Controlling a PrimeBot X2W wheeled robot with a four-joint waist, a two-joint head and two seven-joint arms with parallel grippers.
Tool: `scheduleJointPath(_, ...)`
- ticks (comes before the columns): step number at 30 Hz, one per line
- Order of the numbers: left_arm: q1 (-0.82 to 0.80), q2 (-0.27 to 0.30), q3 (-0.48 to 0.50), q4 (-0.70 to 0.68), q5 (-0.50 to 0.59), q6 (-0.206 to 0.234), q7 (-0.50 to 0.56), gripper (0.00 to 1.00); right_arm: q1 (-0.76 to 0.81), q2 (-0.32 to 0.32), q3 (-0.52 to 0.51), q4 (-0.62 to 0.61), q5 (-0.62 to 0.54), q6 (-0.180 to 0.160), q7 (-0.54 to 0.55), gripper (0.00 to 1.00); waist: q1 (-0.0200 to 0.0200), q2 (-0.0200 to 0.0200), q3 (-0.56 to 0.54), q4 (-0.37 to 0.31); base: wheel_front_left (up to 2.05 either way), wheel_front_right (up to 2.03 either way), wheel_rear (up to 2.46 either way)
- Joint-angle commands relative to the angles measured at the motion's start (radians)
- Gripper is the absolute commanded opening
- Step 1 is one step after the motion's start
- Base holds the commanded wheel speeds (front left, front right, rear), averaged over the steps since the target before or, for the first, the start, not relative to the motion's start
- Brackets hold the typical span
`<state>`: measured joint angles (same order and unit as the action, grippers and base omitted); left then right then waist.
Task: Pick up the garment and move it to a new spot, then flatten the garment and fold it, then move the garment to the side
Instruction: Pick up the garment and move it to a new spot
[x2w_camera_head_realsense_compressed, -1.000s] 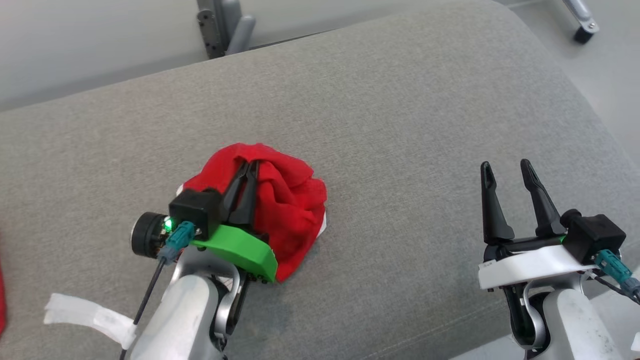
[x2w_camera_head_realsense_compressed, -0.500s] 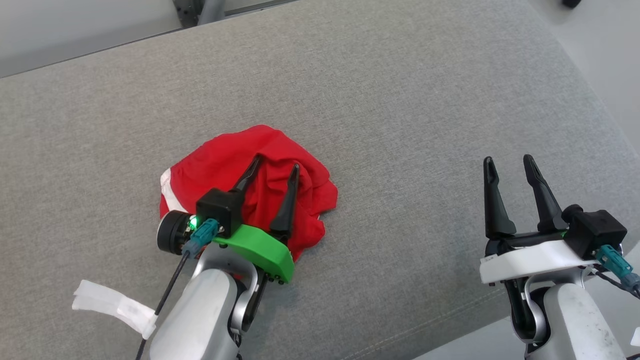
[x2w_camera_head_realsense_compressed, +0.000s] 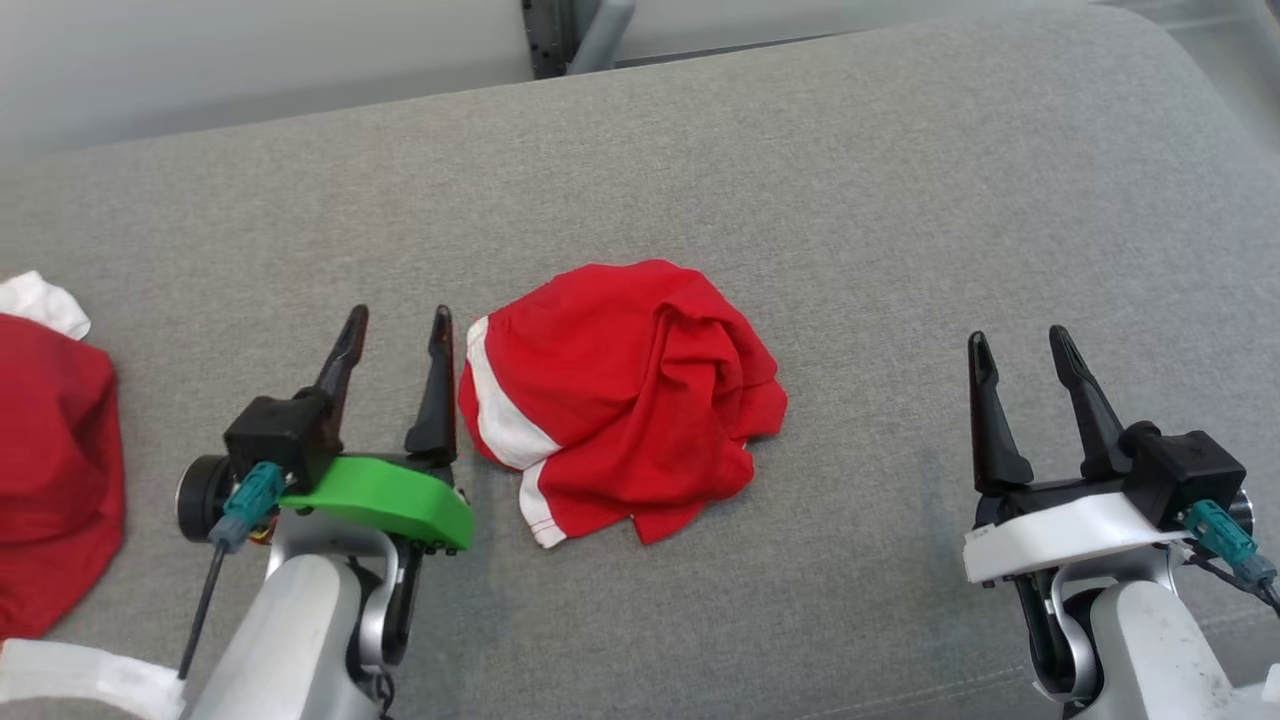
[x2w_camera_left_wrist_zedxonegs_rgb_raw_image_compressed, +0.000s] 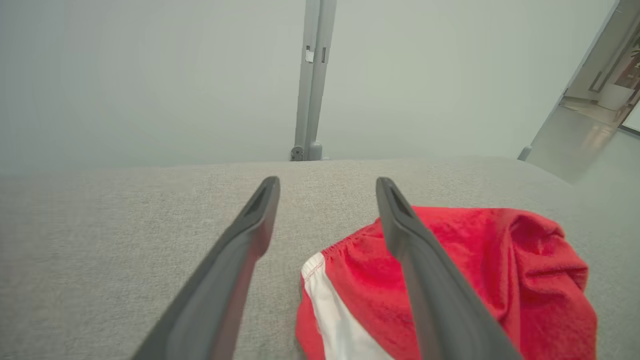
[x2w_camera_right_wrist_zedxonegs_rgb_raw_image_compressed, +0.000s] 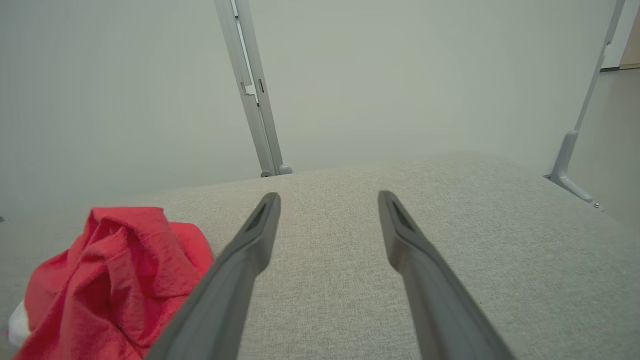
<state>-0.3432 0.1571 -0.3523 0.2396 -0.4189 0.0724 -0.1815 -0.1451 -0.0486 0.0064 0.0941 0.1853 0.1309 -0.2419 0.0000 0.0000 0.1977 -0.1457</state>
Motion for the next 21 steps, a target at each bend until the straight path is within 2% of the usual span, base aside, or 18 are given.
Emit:
scheduleJointPath(1,0.027,0.022,0.021,-0.008,-0.006,0.012,-0.009,1.00,0.018,-0.002,-0.002,-0.005,-0.009,0.000,0.007,1.00,0.0000,0.0000,-0.049,0.063,0.00,0.00,0.00)
scheduleJointPath(9,0.126,0.088,0.097,-0.078,-0.054,0.033,-0.020,1.00,0.049,-0.003,0.001,-0.015,-0.031,0.000,0.034,1.00,0.0000,0.0000,-0.096,0.114,0.00,0.00,0.00)
scheduleJointPath(21,0.248,0.124,0.065,-0.197,-0.027,0.053,0.012,1.00,0.105,-0.003,0.010,-0.026,-0.042,0.000,0.065,1.00,0.0000,0.0000,-0.151,0.119,0.00,0.00,0.00)
